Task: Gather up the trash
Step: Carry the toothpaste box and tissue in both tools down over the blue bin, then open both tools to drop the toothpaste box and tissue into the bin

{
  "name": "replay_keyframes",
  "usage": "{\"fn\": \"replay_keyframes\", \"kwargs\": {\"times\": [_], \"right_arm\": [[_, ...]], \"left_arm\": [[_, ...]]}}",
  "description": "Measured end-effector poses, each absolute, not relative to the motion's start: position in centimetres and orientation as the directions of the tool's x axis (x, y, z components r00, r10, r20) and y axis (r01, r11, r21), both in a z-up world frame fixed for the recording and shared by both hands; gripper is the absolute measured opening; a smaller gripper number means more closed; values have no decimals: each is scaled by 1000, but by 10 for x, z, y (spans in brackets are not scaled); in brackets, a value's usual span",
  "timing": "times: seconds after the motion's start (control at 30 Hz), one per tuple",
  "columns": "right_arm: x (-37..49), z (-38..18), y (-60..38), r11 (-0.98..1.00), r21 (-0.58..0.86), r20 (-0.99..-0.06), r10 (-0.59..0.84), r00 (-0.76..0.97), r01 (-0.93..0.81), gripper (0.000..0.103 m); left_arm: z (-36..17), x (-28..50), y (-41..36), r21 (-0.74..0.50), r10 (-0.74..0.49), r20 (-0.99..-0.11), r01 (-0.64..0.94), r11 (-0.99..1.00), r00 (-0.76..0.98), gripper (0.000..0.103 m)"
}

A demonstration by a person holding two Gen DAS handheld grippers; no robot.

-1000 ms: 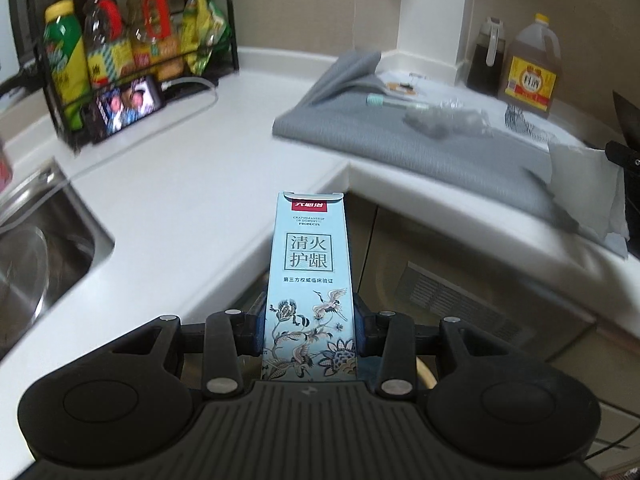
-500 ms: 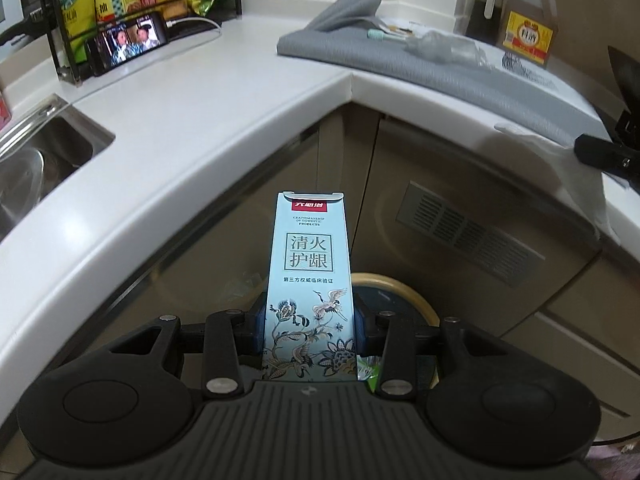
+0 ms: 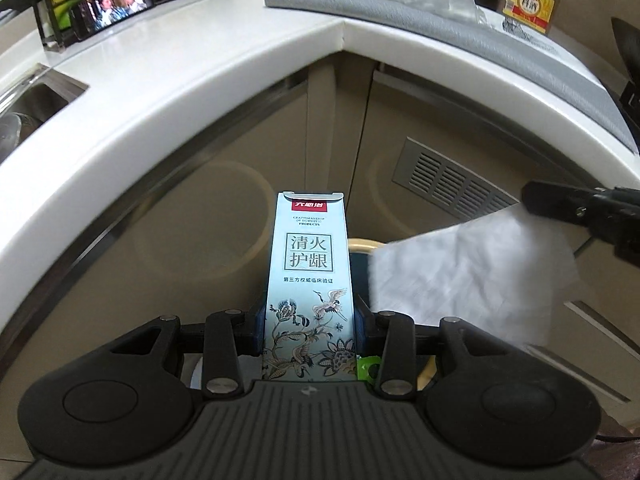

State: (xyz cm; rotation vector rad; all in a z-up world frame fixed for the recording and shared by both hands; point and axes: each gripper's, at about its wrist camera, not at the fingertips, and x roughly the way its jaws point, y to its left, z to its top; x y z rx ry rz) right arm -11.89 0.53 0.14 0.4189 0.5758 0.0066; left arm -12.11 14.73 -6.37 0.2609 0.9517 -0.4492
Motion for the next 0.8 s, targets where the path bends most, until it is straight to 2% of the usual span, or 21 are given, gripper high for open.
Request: {"fn": "replay_keyframes", "kwargs": {"times": [0.8], "right_arm": [[-79, -75, 4, 901, 394, -707, 169, 687, 184, 3]], "left_arm": [[-123, -91, 117, 7, -207, -909, 509, 861, 362, 44]]}}
